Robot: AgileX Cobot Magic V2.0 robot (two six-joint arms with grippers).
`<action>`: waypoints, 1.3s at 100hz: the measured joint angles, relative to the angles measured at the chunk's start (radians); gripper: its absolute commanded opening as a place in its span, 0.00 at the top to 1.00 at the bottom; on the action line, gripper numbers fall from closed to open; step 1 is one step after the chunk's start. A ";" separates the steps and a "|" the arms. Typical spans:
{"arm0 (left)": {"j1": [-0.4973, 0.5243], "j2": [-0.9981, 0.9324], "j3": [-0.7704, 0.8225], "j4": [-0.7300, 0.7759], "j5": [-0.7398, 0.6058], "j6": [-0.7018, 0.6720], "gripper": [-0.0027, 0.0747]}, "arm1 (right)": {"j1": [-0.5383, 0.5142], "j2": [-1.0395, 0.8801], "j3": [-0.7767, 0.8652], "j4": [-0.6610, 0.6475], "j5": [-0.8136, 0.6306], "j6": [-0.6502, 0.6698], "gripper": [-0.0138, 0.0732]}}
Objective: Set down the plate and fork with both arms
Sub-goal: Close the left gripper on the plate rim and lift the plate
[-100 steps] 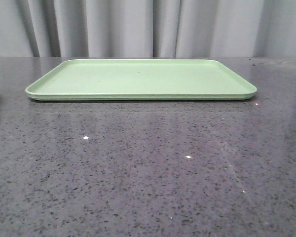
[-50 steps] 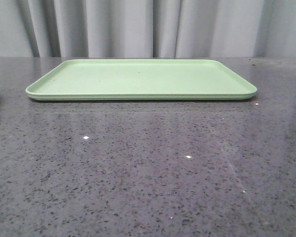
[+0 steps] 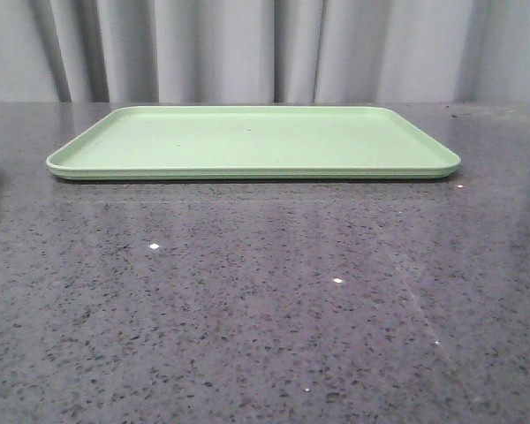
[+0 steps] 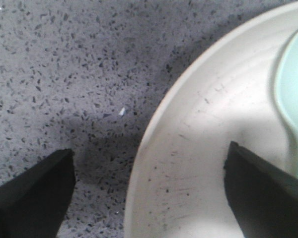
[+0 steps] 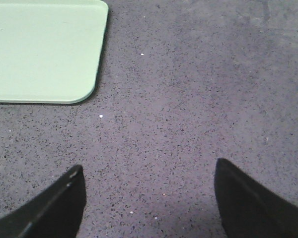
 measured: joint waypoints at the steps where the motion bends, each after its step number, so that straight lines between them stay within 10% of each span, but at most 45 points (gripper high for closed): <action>1: 0.000 0.000 0.000 -0.001 0.000 0.000 0.32 | 0.000 0.000 0.000 0.000 0.000 0.000 0.22; 85: 0.002 0.000 -0.012 -0.012 0.040 0.000 0.98 | 0.000 0.000 0.000 0.000 0.000 0.000 0.22; 130: 0.022 0.001 -0.062 -0.039 0.120 0.000 0.99 | 0.000 0.000 0.000 0.000 0.000 0.000 0.22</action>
